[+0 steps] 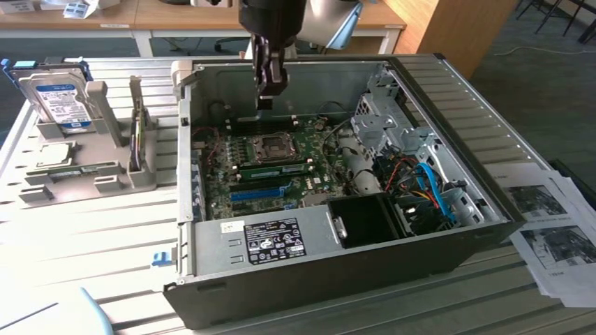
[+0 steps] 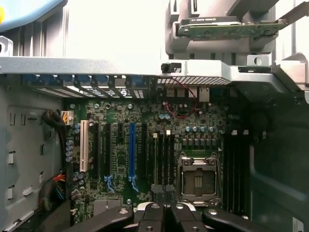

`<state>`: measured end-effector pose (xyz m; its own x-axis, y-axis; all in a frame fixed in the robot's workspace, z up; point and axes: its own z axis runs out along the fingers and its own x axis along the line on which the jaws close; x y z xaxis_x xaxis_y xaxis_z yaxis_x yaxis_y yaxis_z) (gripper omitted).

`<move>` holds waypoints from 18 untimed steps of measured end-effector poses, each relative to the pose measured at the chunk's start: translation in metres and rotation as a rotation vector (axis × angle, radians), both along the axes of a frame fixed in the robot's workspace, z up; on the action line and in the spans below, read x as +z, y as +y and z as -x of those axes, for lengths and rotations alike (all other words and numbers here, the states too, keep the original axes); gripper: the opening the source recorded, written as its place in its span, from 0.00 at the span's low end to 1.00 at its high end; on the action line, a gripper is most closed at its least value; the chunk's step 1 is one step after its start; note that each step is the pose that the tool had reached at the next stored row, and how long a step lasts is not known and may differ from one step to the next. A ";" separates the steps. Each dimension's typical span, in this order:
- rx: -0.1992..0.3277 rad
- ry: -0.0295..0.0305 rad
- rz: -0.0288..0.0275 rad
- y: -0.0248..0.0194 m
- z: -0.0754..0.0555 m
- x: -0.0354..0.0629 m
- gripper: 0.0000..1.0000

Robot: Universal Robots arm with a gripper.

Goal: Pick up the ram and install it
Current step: 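Press down the ram until it locks into place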

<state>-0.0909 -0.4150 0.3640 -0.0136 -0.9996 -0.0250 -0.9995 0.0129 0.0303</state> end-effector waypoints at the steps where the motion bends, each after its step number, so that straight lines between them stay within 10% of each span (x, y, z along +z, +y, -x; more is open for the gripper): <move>1: 0.000 0.0001 0.0001 0.0000 0.000 -0.0017 0.09; 18: 0.000 0.0001 0.0001 -0.0003 -0.023 -0.0034 0.09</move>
<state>-0.0683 -0.4153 0.3606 -0.0137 -0.9996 -0.0249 -0.9995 0.0129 0.0304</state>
